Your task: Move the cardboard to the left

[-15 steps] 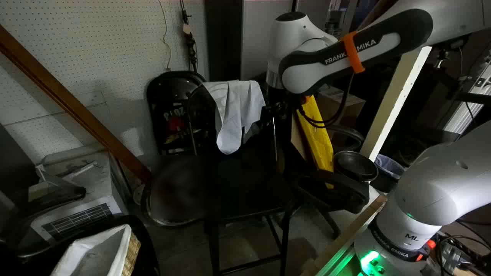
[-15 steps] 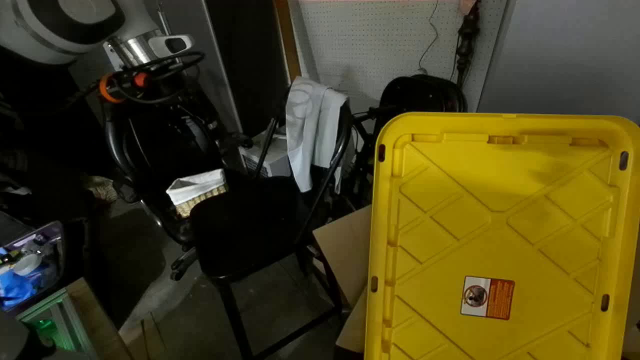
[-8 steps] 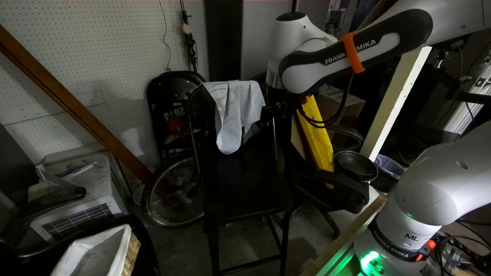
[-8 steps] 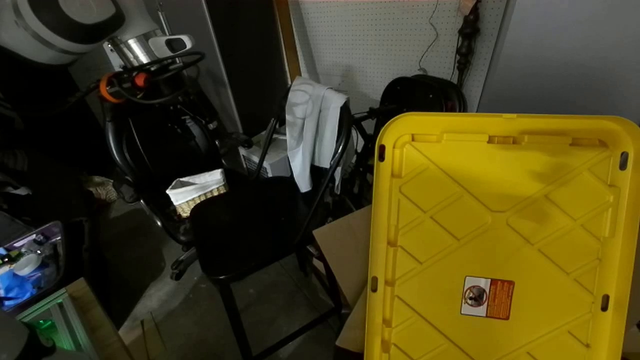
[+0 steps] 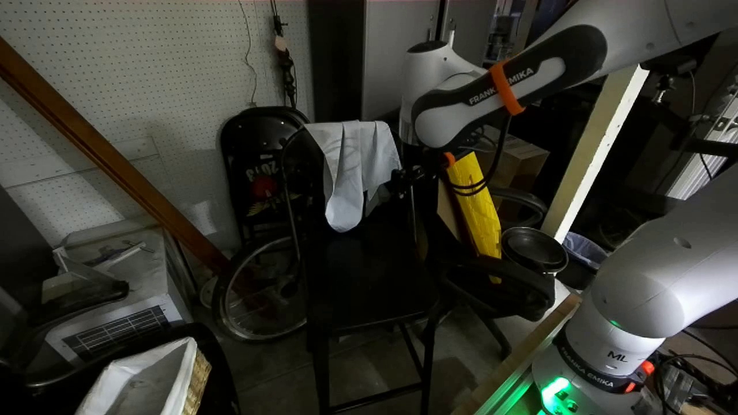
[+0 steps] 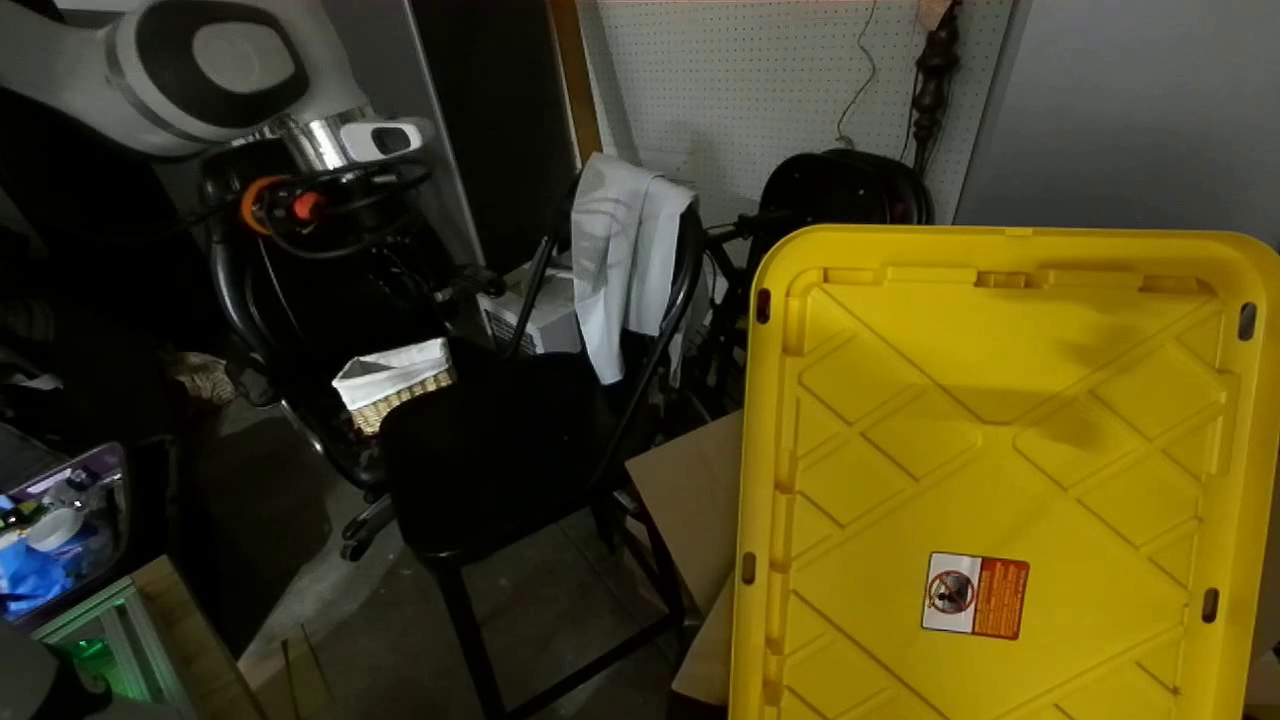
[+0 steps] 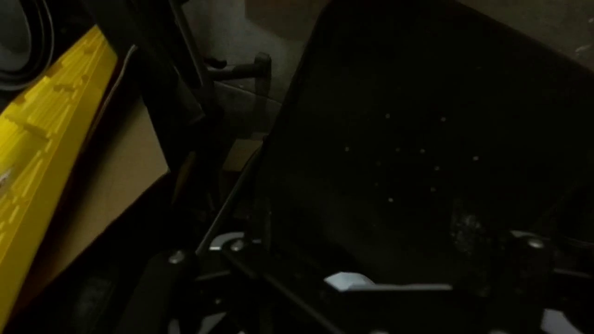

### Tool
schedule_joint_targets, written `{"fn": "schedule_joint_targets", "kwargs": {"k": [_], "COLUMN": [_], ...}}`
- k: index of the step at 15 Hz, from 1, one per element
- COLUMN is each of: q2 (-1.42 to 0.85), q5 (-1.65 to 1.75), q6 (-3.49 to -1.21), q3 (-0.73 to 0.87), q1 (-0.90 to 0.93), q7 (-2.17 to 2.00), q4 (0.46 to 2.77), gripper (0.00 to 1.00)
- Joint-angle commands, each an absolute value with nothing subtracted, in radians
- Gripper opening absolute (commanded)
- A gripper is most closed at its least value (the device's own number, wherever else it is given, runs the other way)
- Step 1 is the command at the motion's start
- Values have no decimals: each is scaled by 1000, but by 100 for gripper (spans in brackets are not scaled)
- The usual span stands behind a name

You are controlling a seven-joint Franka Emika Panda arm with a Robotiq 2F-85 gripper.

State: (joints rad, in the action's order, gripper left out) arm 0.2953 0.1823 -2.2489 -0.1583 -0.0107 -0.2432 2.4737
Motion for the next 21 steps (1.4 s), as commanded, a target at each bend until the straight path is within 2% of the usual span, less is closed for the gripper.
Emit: {"fn": "schedule_joint_targets", "kwargs": {"k": [1, 10, 15, 21], "q2": [120, -124, -259, -383], "q5": [194, 215, 327, 462], "q6": [-2260, -2357, -2416, -2380], "q3": [-118, 69, 164, 246], "q1": [-54, -103, -65, 10], "q7": [-367, -656, -925, -1158], "q4": [2394, 2258, 2158, 2046], "gripper": [100, 100, 100, 100]}}
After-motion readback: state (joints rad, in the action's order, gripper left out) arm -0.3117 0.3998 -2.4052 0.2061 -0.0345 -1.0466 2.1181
